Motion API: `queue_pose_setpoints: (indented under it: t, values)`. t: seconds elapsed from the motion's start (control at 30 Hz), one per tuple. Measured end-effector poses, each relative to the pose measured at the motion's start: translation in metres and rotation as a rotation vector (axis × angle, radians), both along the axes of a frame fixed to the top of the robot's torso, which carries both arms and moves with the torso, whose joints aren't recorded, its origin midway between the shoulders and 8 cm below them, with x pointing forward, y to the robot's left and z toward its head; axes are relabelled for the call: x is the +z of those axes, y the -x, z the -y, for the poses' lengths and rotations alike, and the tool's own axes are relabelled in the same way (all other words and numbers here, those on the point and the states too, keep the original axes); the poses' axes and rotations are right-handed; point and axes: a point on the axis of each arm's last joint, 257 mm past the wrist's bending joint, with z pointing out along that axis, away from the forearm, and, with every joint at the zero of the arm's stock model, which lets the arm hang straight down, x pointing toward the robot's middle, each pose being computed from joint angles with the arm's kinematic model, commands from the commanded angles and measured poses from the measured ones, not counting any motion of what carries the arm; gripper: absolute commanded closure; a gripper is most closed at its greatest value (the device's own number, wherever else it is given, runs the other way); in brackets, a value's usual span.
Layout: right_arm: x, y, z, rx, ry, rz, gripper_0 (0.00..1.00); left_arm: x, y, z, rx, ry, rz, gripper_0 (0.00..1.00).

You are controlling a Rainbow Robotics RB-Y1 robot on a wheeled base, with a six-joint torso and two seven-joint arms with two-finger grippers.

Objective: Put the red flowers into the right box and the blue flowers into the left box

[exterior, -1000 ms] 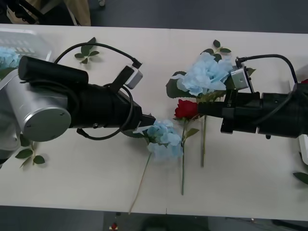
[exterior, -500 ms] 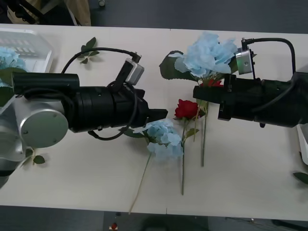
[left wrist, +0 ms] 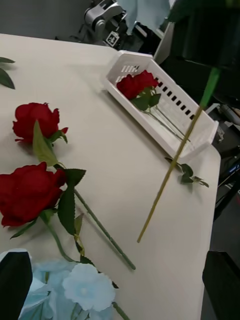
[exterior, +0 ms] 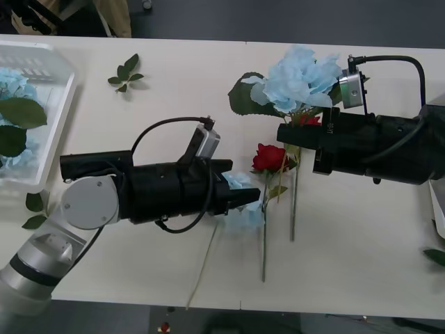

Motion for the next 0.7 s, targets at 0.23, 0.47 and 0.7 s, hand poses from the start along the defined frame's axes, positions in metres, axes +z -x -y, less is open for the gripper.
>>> queue_pose_setpoints:
  t: [0.23,0.47,0.7]
  values:
    - [0.001,0.000,0.000,0.001,0.000,0.002,1.00,0.009,0.012,0.028,-0.007,0.103,-0.036,0.00]
    - [0.010,-0.002,-0.005,0.014,0.000,0.023,1.00,0.004,-0.006,0.048,0.054,0.167,-0.071,0.07]
    - [0.010,0.004,-0.017,0.048,-0.003,0.020,1.00,0.001,-0.027,0.056,0.091,0.172,0.029,0.59]
